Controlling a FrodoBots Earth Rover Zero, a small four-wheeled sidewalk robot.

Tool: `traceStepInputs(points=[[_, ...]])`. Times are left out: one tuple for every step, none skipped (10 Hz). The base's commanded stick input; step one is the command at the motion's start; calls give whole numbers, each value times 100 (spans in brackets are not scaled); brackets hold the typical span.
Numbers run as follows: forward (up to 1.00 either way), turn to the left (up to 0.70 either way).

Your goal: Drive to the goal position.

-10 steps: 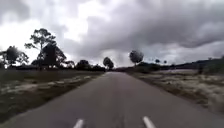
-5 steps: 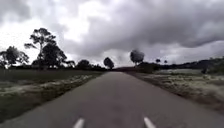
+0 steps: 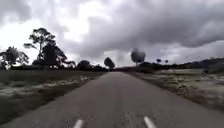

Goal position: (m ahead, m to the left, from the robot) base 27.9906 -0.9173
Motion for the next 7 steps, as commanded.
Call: traceStepInputs(points=[[70, 0], [70, 0], [70, 0], [70, 0], [70, 0], [70, 0], [70, 0]])
